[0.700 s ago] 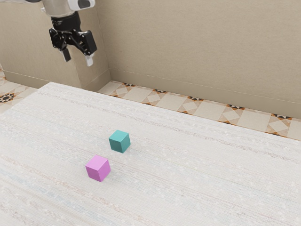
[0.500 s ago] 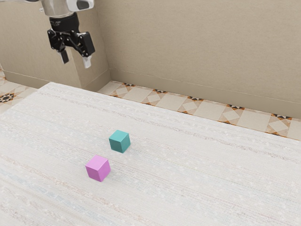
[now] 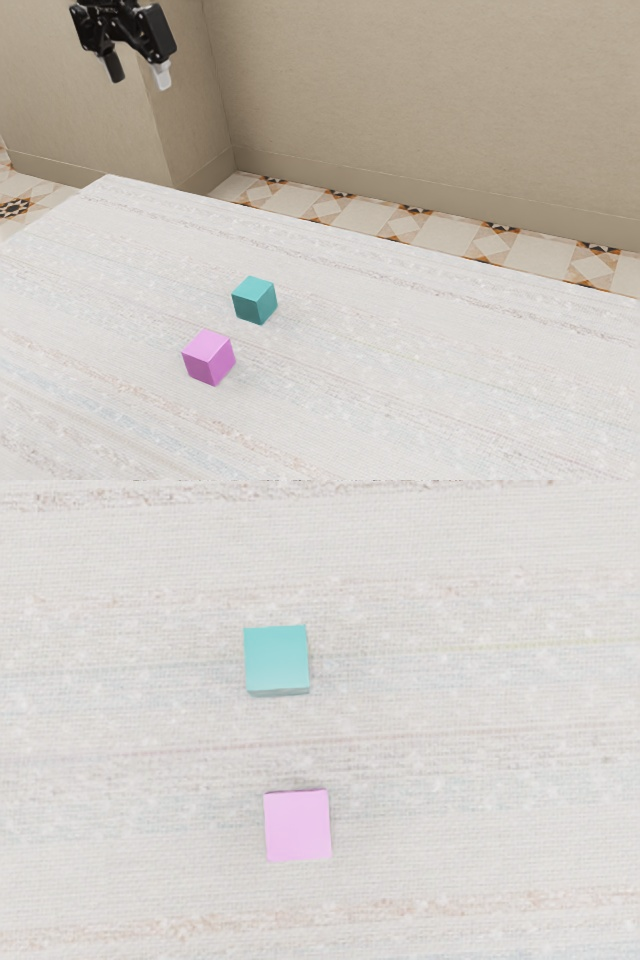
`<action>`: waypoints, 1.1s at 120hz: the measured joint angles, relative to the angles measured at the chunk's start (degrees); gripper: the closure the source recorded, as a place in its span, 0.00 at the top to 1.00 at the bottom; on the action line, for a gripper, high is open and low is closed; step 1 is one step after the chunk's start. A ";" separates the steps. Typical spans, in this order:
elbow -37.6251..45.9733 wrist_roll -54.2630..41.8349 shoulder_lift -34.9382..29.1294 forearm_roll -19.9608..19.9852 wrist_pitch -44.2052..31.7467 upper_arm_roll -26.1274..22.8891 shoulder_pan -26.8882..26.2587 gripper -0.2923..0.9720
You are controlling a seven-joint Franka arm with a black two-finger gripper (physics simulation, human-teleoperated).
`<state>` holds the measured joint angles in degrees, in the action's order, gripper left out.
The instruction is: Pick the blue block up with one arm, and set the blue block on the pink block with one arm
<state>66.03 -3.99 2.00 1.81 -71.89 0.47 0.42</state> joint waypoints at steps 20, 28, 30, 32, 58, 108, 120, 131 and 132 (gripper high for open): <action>5.61 -0.41 0.60 -2.90 -3.12 -0.97 -0.51 0.77; 19.52 -0.58 -3.76 -4.23 -8.60 -3.07 0.83 0.77; 22.55 -0.61 -4.54 -4.48 -10.17 -3.68 1.26 0.77; 25.13 -0.64 -5.12 -4.68 -11.63 -4.13 1.49 0.77; 46.36 0.22 -7.95 -4.68 -27.62 -8.66 2.05 0.77; 58.96 2.55 -6.30 -2.20 -45.73 -10.35 5.65 0.77; 59.00 2.85 -5.60 -2.12 -47.33 -10.33 5.59 0.77; 55.21 2.99 -2.46 -2.46 -48.22 -9.98 6.00 0.77; 54.60 3.00 -2.04 -2.61 -48.27 -9.95 6.05 0.77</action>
<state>120.63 -0.99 -0.04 -0.80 -120.16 -9.49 6.47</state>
